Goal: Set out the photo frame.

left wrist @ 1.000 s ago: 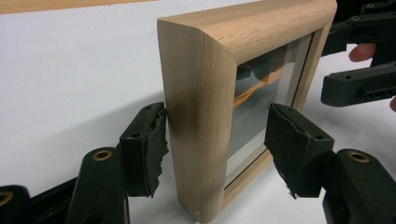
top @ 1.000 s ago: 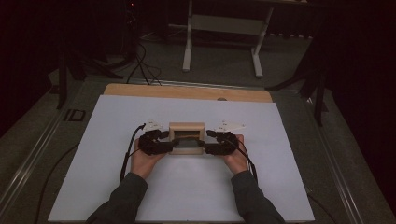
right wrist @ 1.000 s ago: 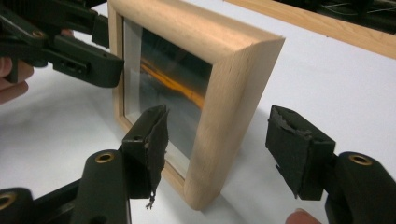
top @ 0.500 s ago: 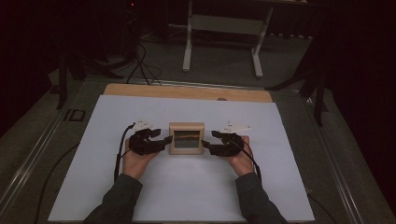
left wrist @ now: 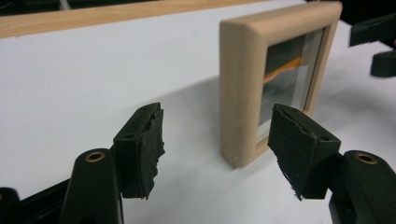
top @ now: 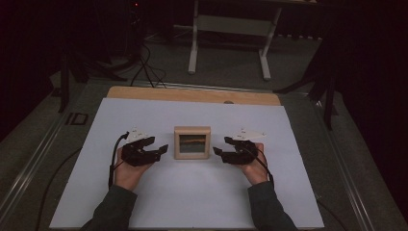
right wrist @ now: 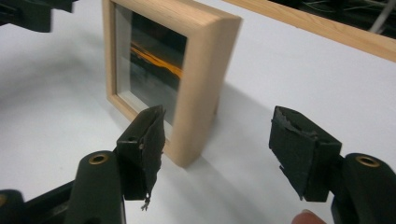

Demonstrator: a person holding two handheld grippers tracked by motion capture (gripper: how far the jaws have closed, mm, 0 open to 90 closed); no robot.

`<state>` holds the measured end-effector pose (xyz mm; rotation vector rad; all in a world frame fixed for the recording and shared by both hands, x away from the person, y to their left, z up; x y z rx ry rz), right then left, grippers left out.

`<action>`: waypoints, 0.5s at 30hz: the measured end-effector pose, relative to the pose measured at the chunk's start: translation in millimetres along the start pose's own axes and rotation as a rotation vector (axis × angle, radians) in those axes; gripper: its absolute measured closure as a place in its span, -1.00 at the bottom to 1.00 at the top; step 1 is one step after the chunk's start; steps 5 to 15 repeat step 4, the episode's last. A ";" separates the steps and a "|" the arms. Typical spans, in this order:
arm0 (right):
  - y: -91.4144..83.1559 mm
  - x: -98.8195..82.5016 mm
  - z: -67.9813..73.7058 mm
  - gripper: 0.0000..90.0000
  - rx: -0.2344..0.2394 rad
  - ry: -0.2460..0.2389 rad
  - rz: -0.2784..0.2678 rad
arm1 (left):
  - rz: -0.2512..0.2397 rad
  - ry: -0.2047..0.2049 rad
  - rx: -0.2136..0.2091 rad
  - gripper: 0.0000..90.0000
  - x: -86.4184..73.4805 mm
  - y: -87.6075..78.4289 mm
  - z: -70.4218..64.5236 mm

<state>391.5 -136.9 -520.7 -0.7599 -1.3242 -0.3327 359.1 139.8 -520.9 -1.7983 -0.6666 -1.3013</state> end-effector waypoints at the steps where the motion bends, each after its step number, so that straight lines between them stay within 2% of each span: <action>1: -4.7 -3.4 -4.1 -0.24 -0.015 0.001 0.007 | 0.006 0.002 0.007 -0.22 -1.9 -1.8 1.5; 2: -7.4 -5.4 -6.2 -0.25 -0.021 0.002 0.011 | 0.023 0.015 0.030 -0.22 -8.4 -7.0 6.0; 3: -7.4 -5.4 -6.2 -0.25 -0.021 0.002 0.011 | 0.023 0.015 0.030 -0.22 -8.4 -7.0 6.0; 4: -10.3 -7.5 -8.8 -0.26 -0.033 0.001 0.014 | 0.035 0.025 0.058 -0.22 -12.7 -9.5 8.4; 15: -10.3 -7.5 -8.8 -0.26 -0.033 0.001 0.014 | 0.035 0.025 0.058 -0.22 -12.7 -9.5 8.4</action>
Point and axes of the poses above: each handheld gripper's, and its own axes: y roughly forward along the jaws, x roughly out of its top, z roughly to its left, the point moved 7 cm from there along y, roughly forward along the jaws, and after that the axes turned 15 degrees about -z, right-handed, at the moved point
